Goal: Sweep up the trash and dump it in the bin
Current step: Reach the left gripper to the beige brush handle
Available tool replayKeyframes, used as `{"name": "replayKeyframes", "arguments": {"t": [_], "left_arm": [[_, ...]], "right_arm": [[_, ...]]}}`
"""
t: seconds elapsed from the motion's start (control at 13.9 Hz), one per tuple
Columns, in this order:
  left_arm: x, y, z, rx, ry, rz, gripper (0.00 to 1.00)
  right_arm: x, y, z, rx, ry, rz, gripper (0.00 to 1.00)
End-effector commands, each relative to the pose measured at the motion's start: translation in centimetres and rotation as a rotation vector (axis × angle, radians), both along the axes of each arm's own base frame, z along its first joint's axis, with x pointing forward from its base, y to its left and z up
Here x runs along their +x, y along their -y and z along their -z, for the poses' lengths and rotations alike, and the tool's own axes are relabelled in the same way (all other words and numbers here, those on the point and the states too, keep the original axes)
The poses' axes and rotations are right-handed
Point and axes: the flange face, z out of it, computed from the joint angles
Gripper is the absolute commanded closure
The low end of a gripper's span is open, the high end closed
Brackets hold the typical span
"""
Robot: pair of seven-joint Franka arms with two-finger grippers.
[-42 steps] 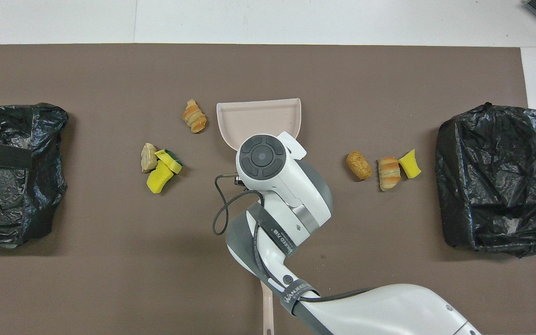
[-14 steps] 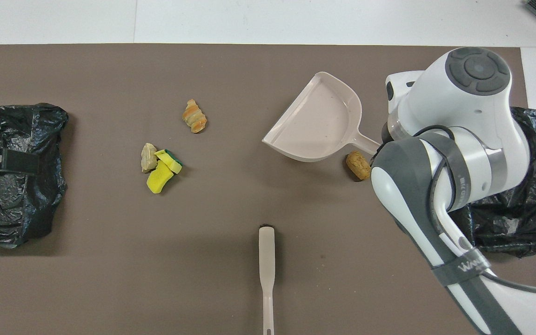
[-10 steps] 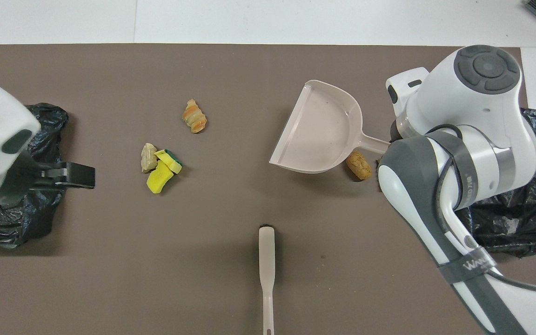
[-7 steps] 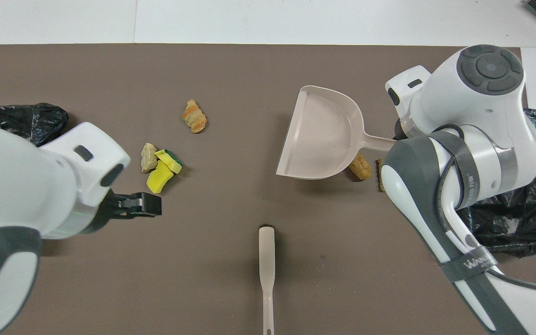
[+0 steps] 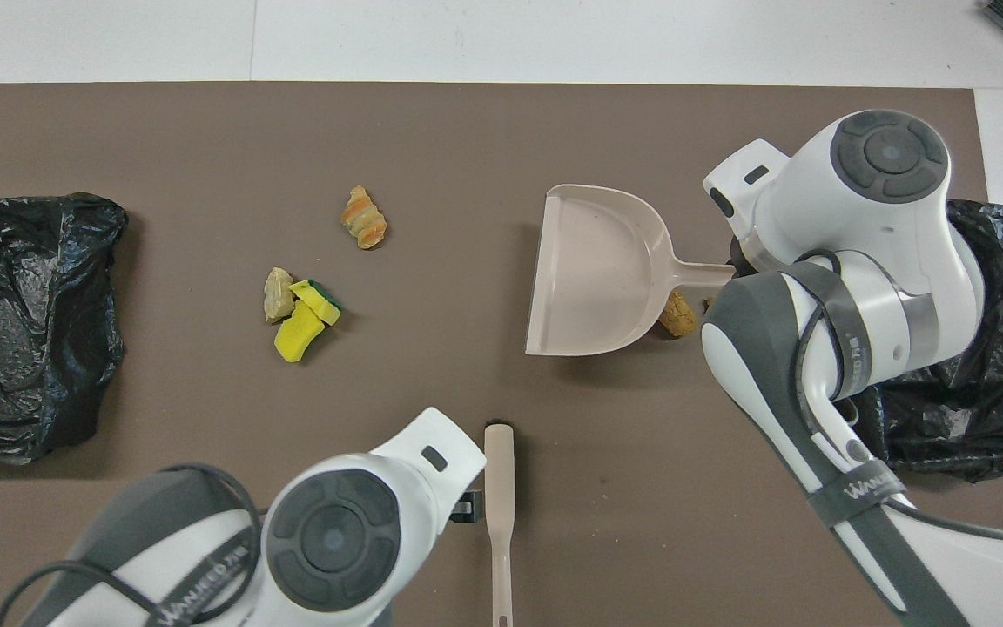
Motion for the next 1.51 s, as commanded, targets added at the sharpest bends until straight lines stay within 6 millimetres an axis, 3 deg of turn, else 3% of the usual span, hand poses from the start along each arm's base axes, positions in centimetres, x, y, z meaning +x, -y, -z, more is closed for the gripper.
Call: {"name": "replayKeyframes", "arguments": {"t": [0.0,0.22,0.36,0.43,0.5,0.57,0.79,1.29,1.36,1.44], "left_arm": [[-4.8,2.4,5.5,-0.014,0.008,0.025,0.00],[-8.0,5.2,9.9,-0.024,0.019,0.062,0.00],[-8.0,6.3,11.5,-0.050,0.038,0.062,0.00],[-9.1,7.2,12.6,-0.047,0.034,0.086,0.00],[-10.0,7.8,14.6,-0.019,0.014,0.101,0.00],[-10.0,7.8,15.3,-0.008,0.005,0.117,0.00],[-8.3,7.9,12.3,-0.044,0.029,0.094,0.00],[-8.8,7.4,12.3,-0.007,0.001,0.118,0.00],[-9.1,7.2,12.4,0.010,-0.012,0.122,0.16],[-9.3,6.9,12.3,0.030,-0.026,0.124,0.46]], "right_arm": [[-1.7,-0.4,1.6,-0.013,-0.009,-0.050,1.00],[-2.1,-0.4,2.1,-0.009,0.003,-0.060,1.00],[-2.3,0.1,2.8,-0.010,-0.011,-0.081,1.00],[-2.6,0.3,4.0,-0.011,-0.027,-0.089,1.00],[-2.7,0.3,4.4,-0.005,-0.008,-0.107,1.00],[-2.7,0.3,4.4,-0.003,-0.004,-0.114,1.00],[-2.8,0.2,4.4,-0.004,-0.005,-0.117,1.00],[-2.8,0.4,4.5,-0.004,-0.007,-0.114,1.00],[-2.8,0.4,4.5,-0.004,-0.007,-0.114,1.00],[-2.8,0.4,4.5,-0.004,-0.007,-0.114,1.00]]}}
